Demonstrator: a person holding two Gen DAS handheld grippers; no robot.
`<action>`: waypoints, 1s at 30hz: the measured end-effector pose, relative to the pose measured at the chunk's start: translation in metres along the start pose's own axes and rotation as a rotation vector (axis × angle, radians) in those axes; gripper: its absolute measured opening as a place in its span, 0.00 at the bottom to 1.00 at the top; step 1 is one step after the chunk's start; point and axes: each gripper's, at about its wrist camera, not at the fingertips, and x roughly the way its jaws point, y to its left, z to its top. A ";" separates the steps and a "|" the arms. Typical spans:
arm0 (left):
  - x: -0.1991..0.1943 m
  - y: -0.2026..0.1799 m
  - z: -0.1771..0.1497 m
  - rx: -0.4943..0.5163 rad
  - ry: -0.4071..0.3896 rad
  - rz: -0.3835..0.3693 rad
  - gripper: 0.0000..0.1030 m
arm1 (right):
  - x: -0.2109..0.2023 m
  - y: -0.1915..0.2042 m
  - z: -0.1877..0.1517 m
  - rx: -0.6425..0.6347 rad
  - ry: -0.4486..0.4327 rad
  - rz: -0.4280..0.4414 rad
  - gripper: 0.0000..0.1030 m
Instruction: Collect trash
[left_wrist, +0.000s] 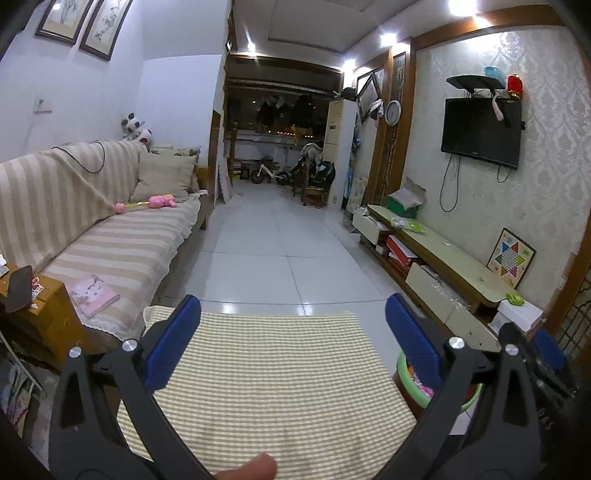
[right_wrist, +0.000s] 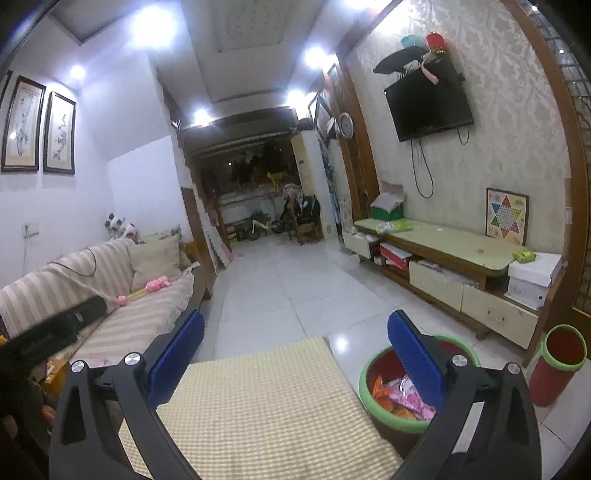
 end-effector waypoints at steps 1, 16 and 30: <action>0.000 0.000 -0.001 0.000 -0.002 -0.011 0.95 | -0.001 0.003 -0.002 -0.008 0.006 -0.006 0.93; 0.013 0.011 -0.014 -0.032 0.092 -0.023 0.95 | 0.002 0.004 -0.017 0.016 0.069 -0.016 0.93; 0.015 0.009 -0.015 -0.029 0.106 -0.029 0.95 | 0.006 0.002 -0.022 -0.004 0.098 -0.027 0.93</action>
